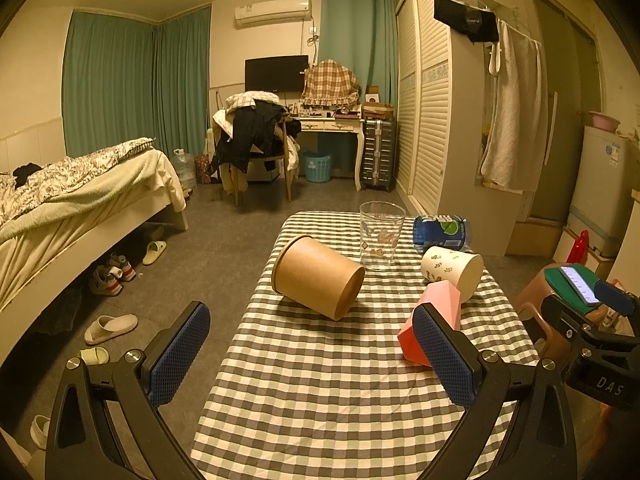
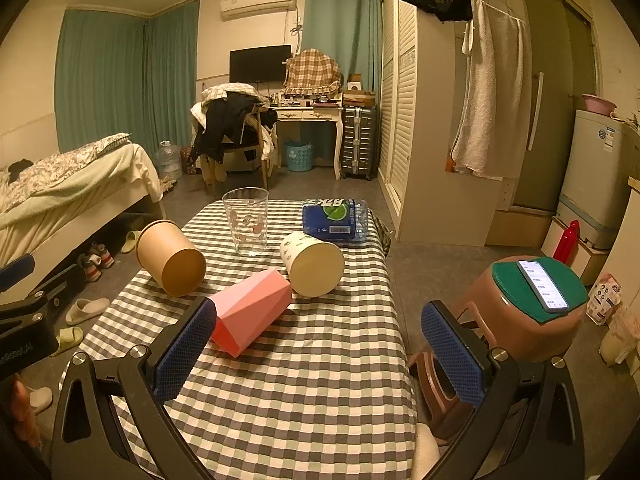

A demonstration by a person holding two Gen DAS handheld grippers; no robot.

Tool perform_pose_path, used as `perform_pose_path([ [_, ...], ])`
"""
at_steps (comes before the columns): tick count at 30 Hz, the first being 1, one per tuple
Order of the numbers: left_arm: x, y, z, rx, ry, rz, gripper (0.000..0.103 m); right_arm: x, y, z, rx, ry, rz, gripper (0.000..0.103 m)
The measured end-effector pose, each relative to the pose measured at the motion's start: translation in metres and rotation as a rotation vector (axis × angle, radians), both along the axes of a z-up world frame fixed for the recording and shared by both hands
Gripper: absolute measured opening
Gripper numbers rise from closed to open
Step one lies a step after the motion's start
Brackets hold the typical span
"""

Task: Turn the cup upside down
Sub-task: 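Reach the right tool over the clear glass cup and close on it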

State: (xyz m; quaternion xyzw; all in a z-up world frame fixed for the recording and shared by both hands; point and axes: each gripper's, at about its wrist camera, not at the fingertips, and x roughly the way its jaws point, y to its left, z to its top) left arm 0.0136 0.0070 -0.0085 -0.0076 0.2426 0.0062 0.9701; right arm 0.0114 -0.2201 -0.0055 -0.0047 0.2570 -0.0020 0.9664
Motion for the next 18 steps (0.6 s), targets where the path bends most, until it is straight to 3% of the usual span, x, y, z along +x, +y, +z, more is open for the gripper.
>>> perform_pose_path([
  [5,0.020,0.013,0.003,-0.010,0.008,0.001,0.103,0.017,0.009,0.005,-0.002,0.009,0.031,0.103],
  [10,0.053,0.034,0.006,0.022,0.001,0.043,0.103,0.062,0.028,0.023,-0.029,0.000,0.095,0.103],
  [18,0.104,0.074,-0.005,0.069,0.015,0.112,0.103,0.176,0.066,0.015,-0.041,0.099,0.161,0.103],
])
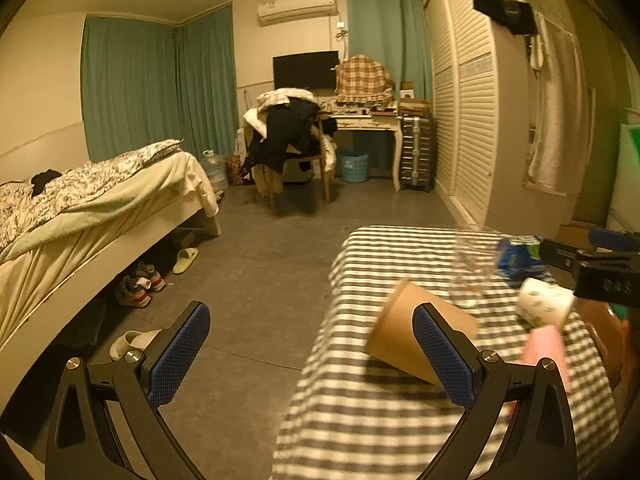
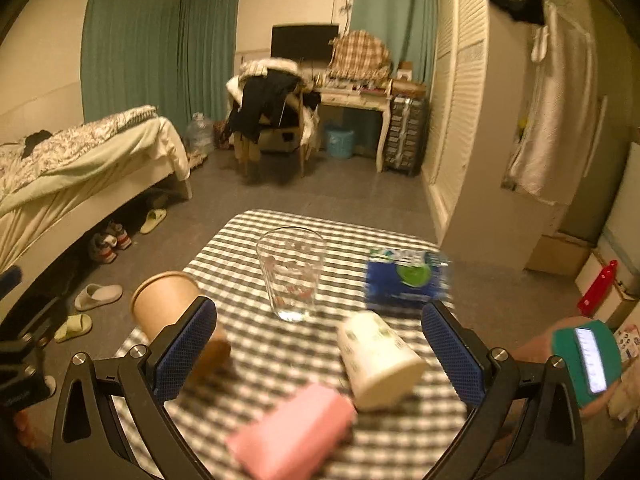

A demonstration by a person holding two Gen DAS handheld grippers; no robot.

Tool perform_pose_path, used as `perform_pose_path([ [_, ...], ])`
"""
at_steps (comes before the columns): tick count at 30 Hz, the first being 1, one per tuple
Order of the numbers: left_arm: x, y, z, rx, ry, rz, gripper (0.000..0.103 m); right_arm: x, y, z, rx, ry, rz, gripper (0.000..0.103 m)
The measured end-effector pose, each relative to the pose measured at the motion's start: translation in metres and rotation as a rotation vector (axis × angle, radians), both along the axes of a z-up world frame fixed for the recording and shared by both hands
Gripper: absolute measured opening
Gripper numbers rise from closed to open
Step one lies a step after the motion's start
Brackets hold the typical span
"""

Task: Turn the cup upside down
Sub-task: 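Reach the right tool over the clear glass cup and close on it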

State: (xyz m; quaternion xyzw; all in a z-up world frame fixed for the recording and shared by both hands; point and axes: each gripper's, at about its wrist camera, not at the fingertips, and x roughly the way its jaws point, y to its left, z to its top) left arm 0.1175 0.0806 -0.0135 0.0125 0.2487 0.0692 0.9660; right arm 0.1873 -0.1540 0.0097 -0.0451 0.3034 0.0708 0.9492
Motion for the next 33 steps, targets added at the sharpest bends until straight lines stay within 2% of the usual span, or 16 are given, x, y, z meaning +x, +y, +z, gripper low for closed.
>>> perform_pose_path([
  [9,0.046,0.027,-0.031,-0.008,0.043,0.022,0.103,0.088,0.033,-0.042,-0.024,0.136,0.037,0.103],
  [20,0.069,0.031,-0.049,-0.043,0.076,-0.005,0.103,0.133,0.041,-0.067,-0.051,0.229,0.016,0.102],
  [22,0.069,0.033,-0.050,-0.048,0.078,-0.002,0.103,0.134,0.041,-0.070,-0.046,0.240,0.027,0.097],
  [25,0.067,0.034,-0.049,-0.049,0.080,0.008,0.103,0.134,0.041,-0.071,-0.045,0.247,0.037,0.084],
  [27,0.066,0.035,-0.047,-0.048,0.078,0.011,0.103,0.131,0.040,-0.070,-0.031,0.251,0.049,0.069],
  [33,0.053,0.027,-0.035,-0.034,0.065,0.005,0.103,0.115,0.034,-0.058,-0.015,0.235,0.065,0.069],
])
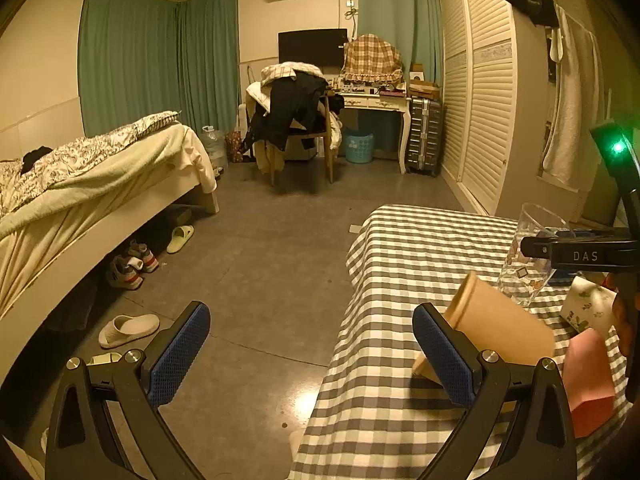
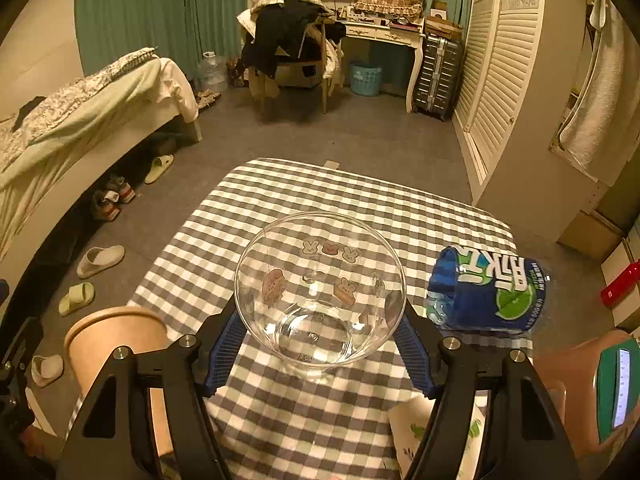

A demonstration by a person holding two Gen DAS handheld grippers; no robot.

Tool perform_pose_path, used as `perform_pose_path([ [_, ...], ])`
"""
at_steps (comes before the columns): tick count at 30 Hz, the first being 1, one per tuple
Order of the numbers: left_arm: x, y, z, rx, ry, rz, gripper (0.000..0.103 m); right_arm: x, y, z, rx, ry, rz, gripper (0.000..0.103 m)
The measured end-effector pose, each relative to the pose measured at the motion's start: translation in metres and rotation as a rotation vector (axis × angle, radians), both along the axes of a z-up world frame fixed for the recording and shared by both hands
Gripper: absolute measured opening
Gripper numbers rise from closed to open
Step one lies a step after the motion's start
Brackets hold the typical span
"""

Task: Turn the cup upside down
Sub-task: 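Reach the right tool over the clear glass cup and close on it, then lift the clear glass cup with the right tool and turn it rim-down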

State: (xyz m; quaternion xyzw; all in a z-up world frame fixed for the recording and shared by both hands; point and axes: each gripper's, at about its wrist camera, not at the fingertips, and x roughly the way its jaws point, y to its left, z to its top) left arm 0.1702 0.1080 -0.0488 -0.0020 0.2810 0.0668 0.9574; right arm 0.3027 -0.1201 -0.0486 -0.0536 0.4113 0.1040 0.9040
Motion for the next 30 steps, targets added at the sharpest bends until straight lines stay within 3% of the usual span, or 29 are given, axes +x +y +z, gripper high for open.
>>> perform_pose_path([
  [7,-0.022,-0.009,0.024,0.002,-0.040,-0.008,0.103,-0.051,-0.009,0.044,0.014,-0.088,0.024,0.069],
  [16,-0.081,-0.016,0.054,-0.001,-0.111,-0.030,0.103,-0.172,-0.009,0.097,-0.026,-0.161,0.116,0.069],
  [20,-0.105,-0.016,0.060,-0.015,-0.127,-0.036,0.103,-0.226,-0.002,0.091,-0.036,-0.059,0.189,0.069],
  [23,-0.117,-0.013,0.059,-0.029,-0.130,-0.039,0.103,-0.251,0.004,0.071,-0.035,0.085,0.233,0.069],
  [26,-0.123,-0.011,0.053,-0.046,-0.122,-0.038,0.103,-0.256,0.006,0.045,-0.009,0.207,0.238,0.069],
  [30,-0.125,-0.007,0.044,-0.047,-0.103,-0.032,0.103,-0.238,0.007,0.016,0.003,0.263,0.207,0.069],
])
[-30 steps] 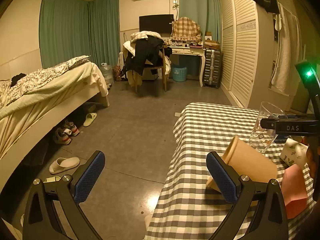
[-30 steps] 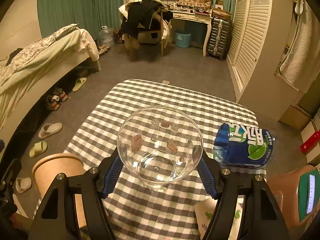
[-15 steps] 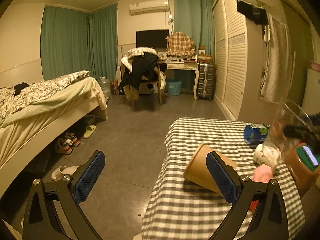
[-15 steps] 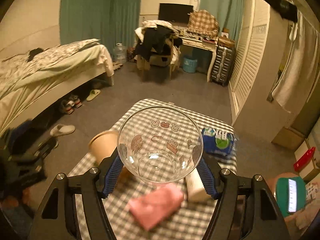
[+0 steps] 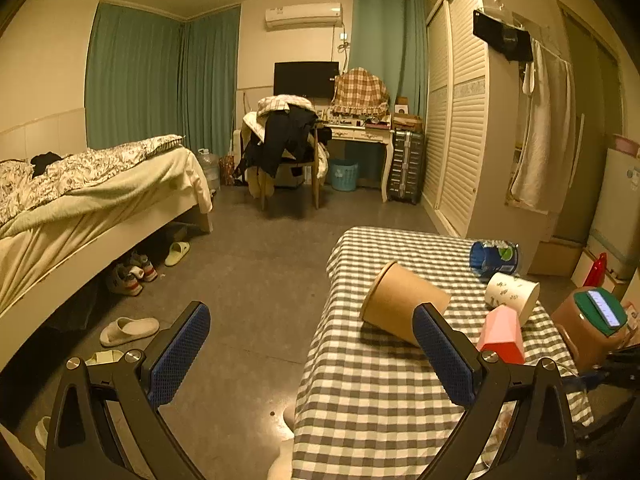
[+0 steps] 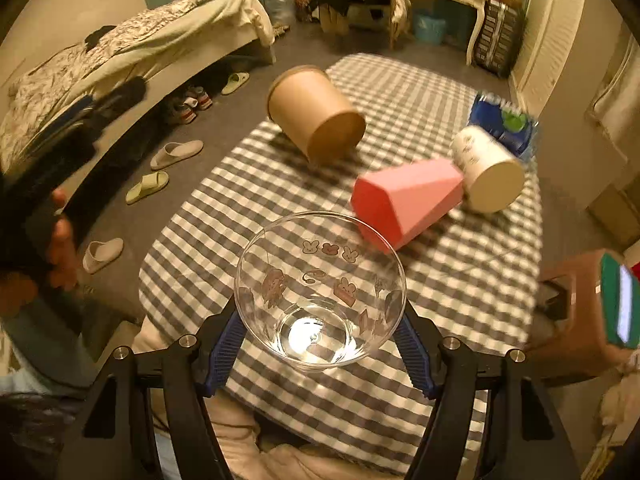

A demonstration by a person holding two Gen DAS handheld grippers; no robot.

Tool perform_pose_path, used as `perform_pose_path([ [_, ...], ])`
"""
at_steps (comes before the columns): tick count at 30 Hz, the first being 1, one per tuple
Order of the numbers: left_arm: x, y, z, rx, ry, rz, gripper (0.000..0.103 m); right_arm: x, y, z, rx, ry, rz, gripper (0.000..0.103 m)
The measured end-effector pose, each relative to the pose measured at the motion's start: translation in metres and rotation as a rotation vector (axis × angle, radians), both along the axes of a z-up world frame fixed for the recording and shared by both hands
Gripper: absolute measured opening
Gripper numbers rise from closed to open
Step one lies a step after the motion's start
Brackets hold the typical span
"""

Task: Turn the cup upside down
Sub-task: 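Lift the clear glass cup with the right tool and turn it rim-down, then lower the inverted glass cup onto the table and open the right tool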

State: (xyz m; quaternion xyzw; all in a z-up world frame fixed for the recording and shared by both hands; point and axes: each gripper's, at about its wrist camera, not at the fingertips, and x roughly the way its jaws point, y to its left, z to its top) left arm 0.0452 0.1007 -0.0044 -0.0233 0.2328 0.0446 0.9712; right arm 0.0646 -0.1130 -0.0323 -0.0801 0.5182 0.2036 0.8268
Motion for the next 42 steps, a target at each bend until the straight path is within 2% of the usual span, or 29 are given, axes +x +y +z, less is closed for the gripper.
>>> perform_pose_path([
  [6,0.009,0.010,-0.013,-0.001,0.024,0.016,0.103,0.033,0.008,-0.011,0.028,-0.032,-0.029,0.069],
  [11,0.016,0.018,-0.026,-0.007,0.055,0.029,0.103,0.061,0.022,-0.036,0.026,-0.024,-0.043,0.068],
  [15,0.022,0.017,-0.033,0.000,0.082,0.032,0.103,0.069,0.024,-0.056,0.029,0.011,-0.050,0.069],
  [18,0.025,0.012,-0.036,0.001,0.100,0.031,0.103,0.068,0.020,-0.053,0.057,0.000,-0.059,0.068],
  [22,0.023,-0.002,-0.034,0.019,0.109,0.023,0.103,0.057,0.016,-0.042,0.098,-0.057,-0.050,0.070],
  [23,0.021,-0.006,-0.032,0.027,0.108,0.023,0.103,0.054,0.014,-0.038,0.100,-0.071,-0.053,0.075],
  [25,0.015,-0.016,-0.027,0.036,0.105,0.018,0.103,0.044,0.006,-0.025,0.103,-0.136,-0.074,0.081],
  [34,-0.008,-0.076,-0.013,0.022,0.099,-0.021,0.103,0.003,-0.061,0.039,0.149,-0.379,-0.186,0.085],
  [42,-0.027,-0.133,-0.024,0.011,0.116,-0.035,0.103,-0.028,-0.116,0.046,0.153,-0.496,-0.292,0.089],
])
